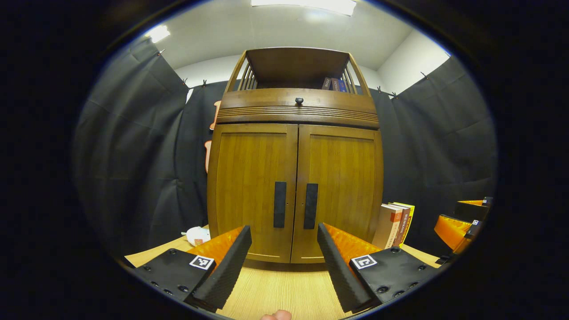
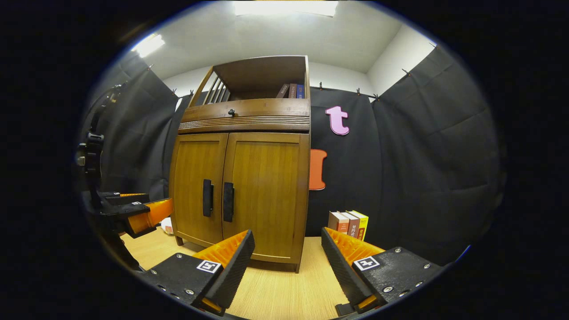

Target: Open the right door of the double-door shoe cabinet with the right hand, and open the left door with the left hand.

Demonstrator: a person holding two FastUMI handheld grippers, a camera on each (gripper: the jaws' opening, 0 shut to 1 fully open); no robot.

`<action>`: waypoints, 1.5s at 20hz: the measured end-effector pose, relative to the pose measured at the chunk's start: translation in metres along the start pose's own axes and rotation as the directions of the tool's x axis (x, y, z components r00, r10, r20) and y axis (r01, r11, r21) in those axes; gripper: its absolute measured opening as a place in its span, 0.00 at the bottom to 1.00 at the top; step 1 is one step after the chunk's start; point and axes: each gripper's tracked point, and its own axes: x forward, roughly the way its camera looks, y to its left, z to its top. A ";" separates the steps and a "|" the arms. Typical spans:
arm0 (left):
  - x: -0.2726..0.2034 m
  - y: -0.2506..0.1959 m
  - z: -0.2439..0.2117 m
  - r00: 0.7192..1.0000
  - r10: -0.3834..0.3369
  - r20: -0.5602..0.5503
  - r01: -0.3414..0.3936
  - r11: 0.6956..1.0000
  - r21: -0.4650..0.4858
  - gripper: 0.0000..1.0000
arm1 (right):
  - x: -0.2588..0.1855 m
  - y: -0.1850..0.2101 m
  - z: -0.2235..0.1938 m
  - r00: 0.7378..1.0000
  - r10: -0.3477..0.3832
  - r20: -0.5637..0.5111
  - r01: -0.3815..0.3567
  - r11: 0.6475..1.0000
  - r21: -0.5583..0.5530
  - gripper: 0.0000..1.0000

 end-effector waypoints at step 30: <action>0.004 -0.003 -0.001 1.000 -0.009 0.001 0.009 1.000 0.002 0.93 | 0.003 -0.005 -0.002 1.000 -0.018 0.001 0.018 1.000 0.001 0.93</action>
